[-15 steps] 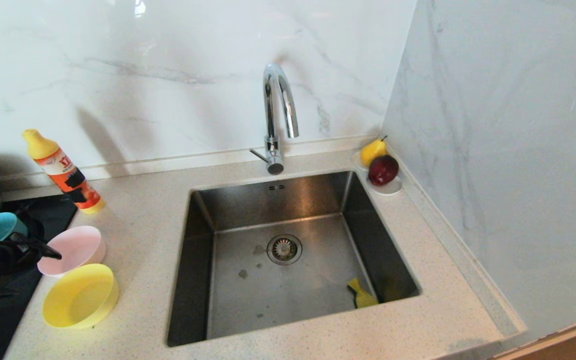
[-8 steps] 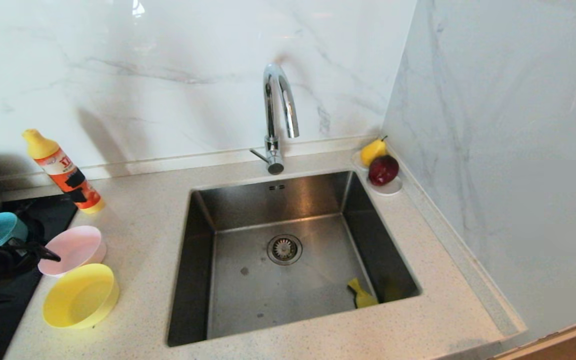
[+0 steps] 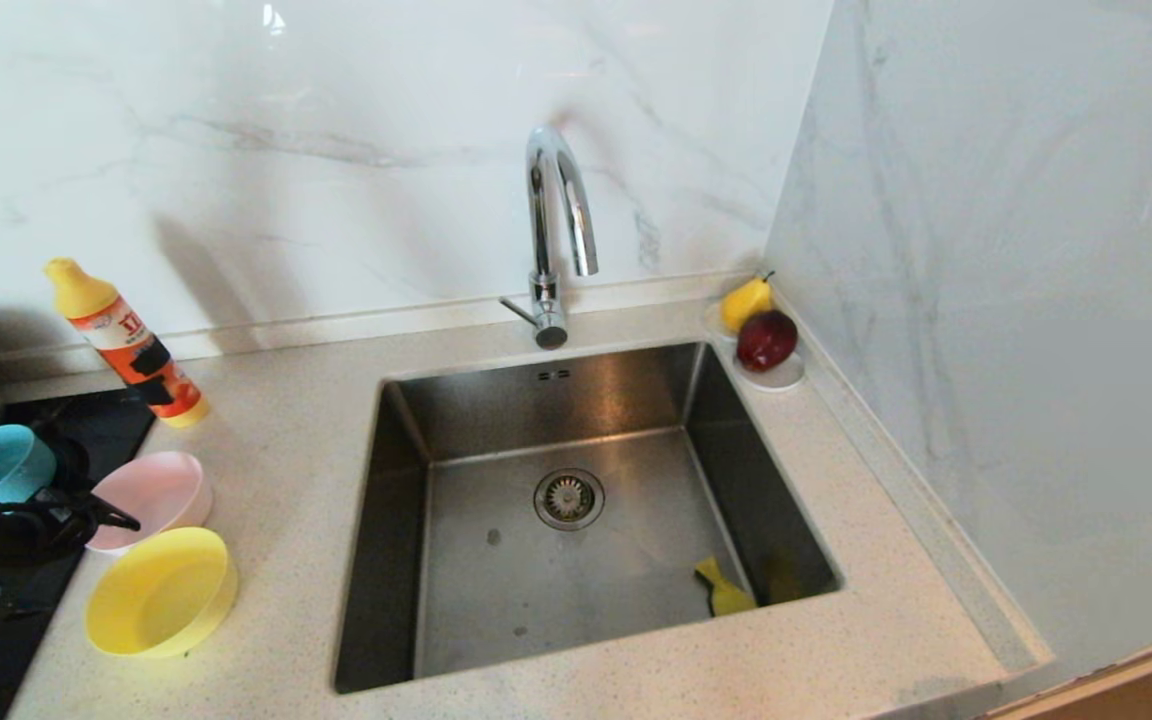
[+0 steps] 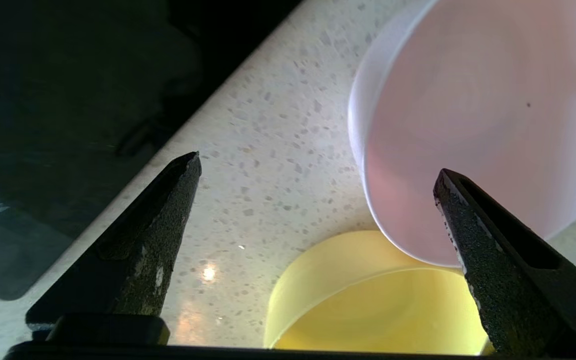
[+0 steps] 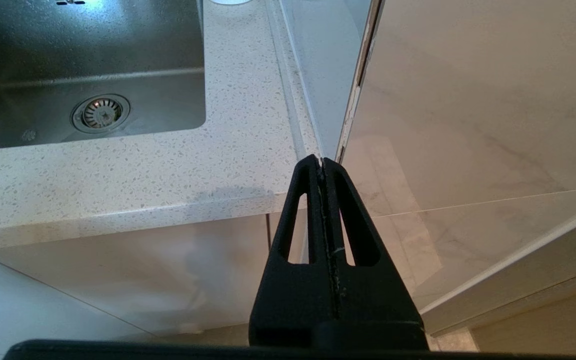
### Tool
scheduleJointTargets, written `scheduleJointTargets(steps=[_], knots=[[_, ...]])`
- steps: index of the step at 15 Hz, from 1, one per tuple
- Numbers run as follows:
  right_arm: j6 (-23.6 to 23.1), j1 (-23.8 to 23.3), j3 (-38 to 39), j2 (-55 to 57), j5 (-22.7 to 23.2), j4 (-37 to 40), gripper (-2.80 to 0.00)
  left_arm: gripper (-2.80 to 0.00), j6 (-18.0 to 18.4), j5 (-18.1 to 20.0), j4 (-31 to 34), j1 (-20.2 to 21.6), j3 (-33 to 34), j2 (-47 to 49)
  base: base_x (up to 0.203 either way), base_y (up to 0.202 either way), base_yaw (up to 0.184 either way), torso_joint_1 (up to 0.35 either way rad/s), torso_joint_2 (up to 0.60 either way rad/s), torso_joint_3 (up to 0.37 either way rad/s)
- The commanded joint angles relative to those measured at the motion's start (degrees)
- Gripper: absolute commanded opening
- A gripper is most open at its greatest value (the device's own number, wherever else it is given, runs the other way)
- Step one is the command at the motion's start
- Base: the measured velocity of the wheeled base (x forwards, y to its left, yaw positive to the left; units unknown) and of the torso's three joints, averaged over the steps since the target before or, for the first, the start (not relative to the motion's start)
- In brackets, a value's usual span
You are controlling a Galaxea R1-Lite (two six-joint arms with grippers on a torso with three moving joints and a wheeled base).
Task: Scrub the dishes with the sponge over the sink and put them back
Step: Place the bowl on the bowl
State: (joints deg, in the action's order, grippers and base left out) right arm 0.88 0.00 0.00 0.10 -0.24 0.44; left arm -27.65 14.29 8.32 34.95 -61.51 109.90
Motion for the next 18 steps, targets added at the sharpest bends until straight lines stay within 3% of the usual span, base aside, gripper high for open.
scheduleJointTargets(steps=[1,12,13,18], knots=[[0.0,0.0,0.0,0.1,0.0,0.0,-2.8,0.0,-0.2,1.4,0.0,0.0,-0.1,0.4,0.0,0.0,0.0,0.0,0.0,0.0],[0.0,0.0,0.0,0.1,0.0,0.0,-2.8,0.0,-0.3,0.7,-2.0,-0.1,-0.3,3.3,0.0,0.0,0.0,0.0,0.0,0.0],[0.0,0.0,0.0,0.1,0.0,0.0,-2.8,-2.8,-0.4,0.7,-2.0,0.0,-0.4,3.4,0.0,0.0,0.0,0.0,0.0,0.0],[0.0,0.0,0.0,0.1,0.0,0.0,-2.8,-2.8,-0.6,0.4,-2.0,0.1,-2.6,3.3,0.0,0.0,0.0,0.0,0.0,0.0]])
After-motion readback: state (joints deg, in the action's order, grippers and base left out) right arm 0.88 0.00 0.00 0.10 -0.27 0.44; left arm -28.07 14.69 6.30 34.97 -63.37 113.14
